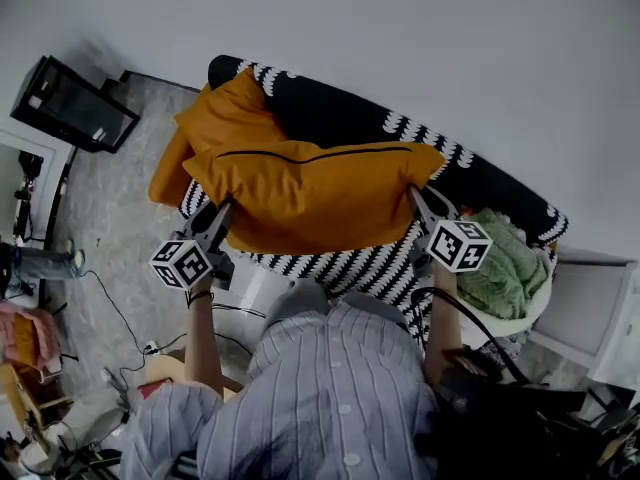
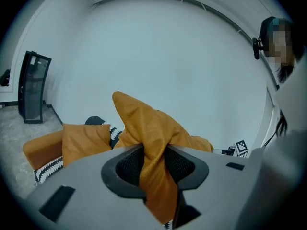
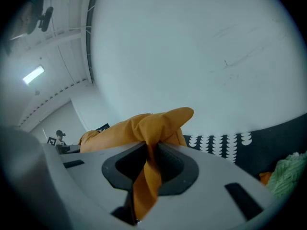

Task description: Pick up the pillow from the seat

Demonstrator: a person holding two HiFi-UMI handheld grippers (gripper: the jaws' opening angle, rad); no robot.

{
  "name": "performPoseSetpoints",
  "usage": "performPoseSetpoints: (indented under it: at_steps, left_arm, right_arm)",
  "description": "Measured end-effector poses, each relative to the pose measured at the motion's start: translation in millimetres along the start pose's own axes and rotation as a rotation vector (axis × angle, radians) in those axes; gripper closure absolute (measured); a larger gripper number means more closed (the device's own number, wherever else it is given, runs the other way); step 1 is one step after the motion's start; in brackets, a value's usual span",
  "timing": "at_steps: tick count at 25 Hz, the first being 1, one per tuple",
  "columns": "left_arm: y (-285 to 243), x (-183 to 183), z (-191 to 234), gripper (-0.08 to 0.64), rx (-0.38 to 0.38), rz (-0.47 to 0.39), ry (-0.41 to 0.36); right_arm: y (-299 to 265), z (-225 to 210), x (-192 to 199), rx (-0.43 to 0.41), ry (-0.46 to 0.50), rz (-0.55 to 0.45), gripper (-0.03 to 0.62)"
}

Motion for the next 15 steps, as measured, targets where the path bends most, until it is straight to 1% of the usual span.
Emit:
performPoseSetpoints:
  at_steps: [3, 8, 12, 15]
  left_arm:
    - [19.7, 7.4, -2.6, 0.420, -0.036, -0.025, 0.021]
    - [38.1, 17.1, -10.2, 0.420, -0.073, -0.065, 0.039]
    - [61.7, 29.7, -14.2, 0.420, -0.138, -0.108, 0.071]
    - [71.2, 35.9, -15.8, 0.420, -0.151, -0.131, 0.089]
  right_arm:
    - [-0.4, 5.2, -0.1, -0.029, 0.016, 0.024, 0.518]
    - [1.3, 6.2, -3.4, -0.066, 0.040, 0.056, 0.518]
    - [-4.2, 10.1, -3.0, -0.117, 0.070, 0.110, 0.518]
    - [-6.4, 10.5, -0.1, -0.125, 0.075, 0.122, 0.518]
Point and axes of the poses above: the fingertips, and each gripper's own axes: y backward along the fingers, z to its left, x out of its underside, the point moved 8 cm from there along y, backward along the fingers, and after that the axes turned 10 degrees about -x, right-handed, at the moved point
